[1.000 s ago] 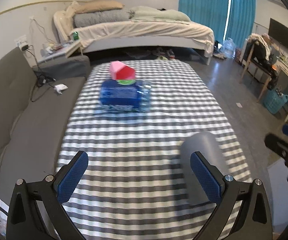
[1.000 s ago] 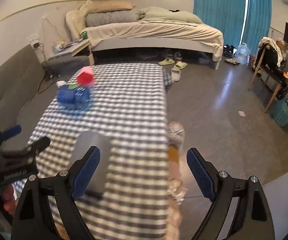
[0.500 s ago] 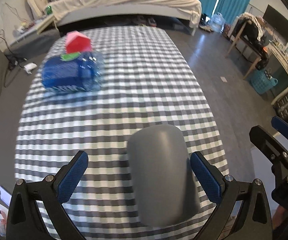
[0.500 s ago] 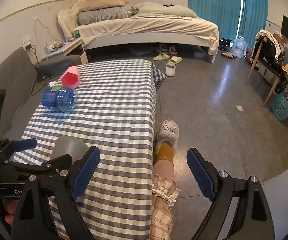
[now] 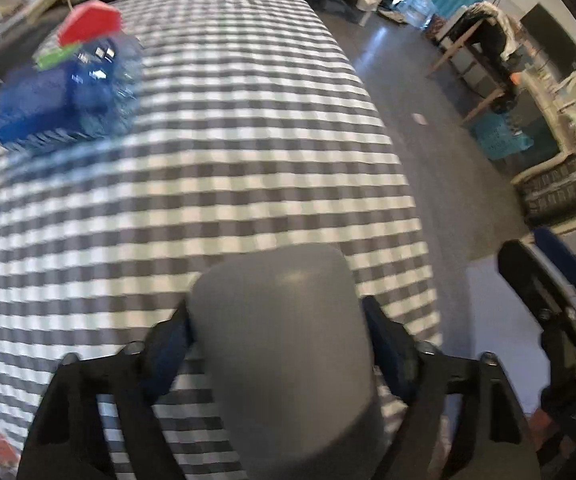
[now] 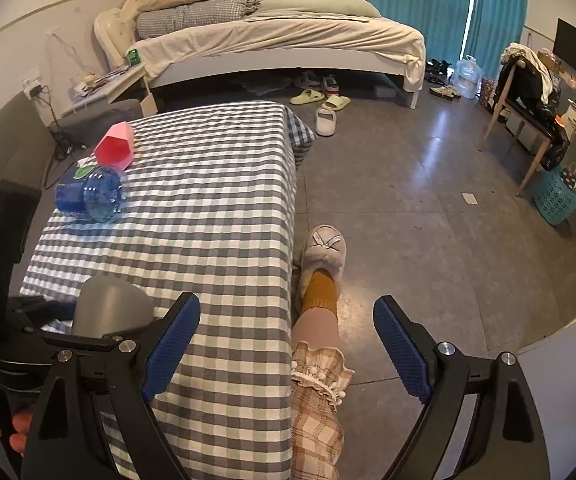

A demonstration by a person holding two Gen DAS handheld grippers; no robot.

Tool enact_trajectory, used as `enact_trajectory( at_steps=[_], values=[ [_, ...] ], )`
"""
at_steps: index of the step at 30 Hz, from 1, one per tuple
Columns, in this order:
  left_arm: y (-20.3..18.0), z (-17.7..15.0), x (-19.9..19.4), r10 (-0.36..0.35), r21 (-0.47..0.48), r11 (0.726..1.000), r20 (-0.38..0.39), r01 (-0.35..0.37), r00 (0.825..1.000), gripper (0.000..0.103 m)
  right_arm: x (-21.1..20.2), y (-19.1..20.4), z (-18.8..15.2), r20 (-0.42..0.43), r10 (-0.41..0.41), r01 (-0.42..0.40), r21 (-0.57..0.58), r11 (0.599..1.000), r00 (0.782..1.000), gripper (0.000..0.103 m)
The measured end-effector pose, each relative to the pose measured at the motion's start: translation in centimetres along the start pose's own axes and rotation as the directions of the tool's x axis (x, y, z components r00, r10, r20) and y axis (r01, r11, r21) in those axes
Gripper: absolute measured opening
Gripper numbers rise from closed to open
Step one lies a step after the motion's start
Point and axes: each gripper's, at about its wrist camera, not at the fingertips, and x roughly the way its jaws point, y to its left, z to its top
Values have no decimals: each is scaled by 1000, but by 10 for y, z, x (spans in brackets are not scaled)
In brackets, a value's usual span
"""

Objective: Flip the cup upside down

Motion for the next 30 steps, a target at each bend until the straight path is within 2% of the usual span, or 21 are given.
enact_trajectory(
  at_steps=[2, 5, 8, 12, 15, 19, 26, 30],
  values=[
    [-3, 0, -6, 17, 22, 1000, 23, -17, 1000, 79, 0, 1, 1, -1, -7, 7, -3, 1000, 1000, 89],
    [-4, 4, -23, 26, 54, 998, 99, -32, 995, 78, 1, 5, 2, -4, -10, 10, -11, 1000, 1000, 89],
    [-4, 9, -46, 75, 88, 992, 218, -96, 973, 77, 2, 12, 3, -3, -3, 3, -22, 1000, 1000, 89],
    [0, 7, -57, 110, 102, 984, 308, -147, 945, 75, 2, 19, 0, -6, 0, 0, -38, 999, 1000, 89],
    [6, 4, -50, 130, 96, 981, 325, -169, 937, 74, 2, 21, -3, -8, -2, 1, -43, 999, 1000, 89],
    [16, 3, -36, 113, 67, 988, 295, -139, 949, 73, 2, 18, -5, -10, -9, 9, -44, 999, 1000, 89],
    [6, 9, -59, 106, 87, 987, 307, -139, 946, 73, 1, 18, -5, -10, -13, 13, -39, 999, 1000, 89],
    [5, 11, -65, 126, 102, 981, 311, -165, 942, 73, 3, 19, -5, -15, -4, 3, -36, 999, 1000, 89]
  ],
)
